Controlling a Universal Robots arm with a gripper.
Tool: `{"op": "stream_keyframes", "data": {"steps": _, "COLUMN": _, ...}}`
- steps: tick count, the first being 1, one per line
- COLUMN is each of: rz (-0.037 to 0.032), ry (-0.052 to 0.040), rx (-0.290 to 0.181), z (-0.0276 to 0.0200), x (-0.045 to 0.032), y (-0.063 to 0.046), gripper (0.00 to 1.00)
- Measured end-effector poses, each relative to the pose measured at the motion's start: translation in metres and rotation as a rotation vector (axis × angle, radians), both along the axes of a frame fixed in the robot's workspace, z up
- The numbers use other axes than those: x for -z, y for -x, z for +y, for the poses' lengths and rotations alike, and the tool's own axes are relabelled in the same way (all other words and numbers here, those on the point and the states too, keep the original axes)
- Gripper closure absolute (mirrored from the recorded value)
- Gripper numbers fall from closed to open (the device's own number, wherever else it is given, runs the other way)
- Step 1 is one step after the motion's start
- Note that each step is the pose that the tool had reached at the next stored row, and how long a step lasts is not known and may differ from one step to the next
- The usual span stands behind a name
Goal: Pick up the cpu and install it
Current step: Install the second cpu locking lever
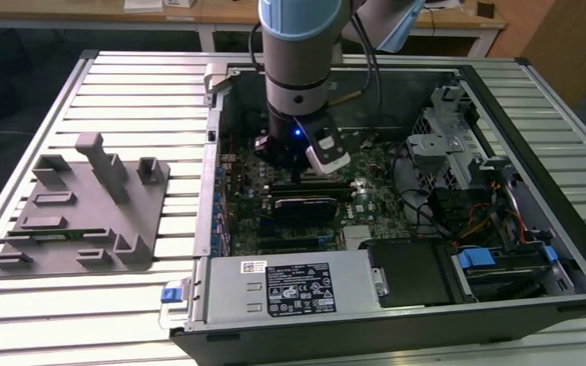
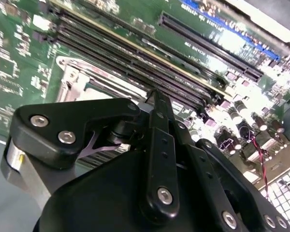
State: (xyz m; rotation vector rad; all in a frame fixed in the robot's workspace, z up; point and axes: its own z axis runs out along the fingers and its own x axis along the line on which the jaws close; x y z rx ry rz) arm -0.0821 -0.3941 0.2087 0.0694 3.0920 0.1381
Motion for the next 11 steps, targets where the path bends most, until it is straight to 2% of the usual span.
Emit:
{"op": "stream_keyframes", "data": {"steps": 4, "rz": -0.0003, "ry": -0.0211, "rx": -0.007, "z": -0.0002, "x": 0.0037, "y": 0.0039, "gripper": 0.89}}
{"op": "stream_keyframes", "data": {"steps": 6, "rz": -0.0004, "ry": -0.0242, "rx": -0.010, "z": -0.0003, "x": 0.0055, "y": 0.0043, "gripper": 0.89}}
{"op": "stream_keyframes", "data": {"steps": 11, "rz": -0.0003, "ry": -0.0256, "rx": -0.011, "z": -0.0019, "x": 0.0061, "y": 0.0048, "gripper": 0.89}}
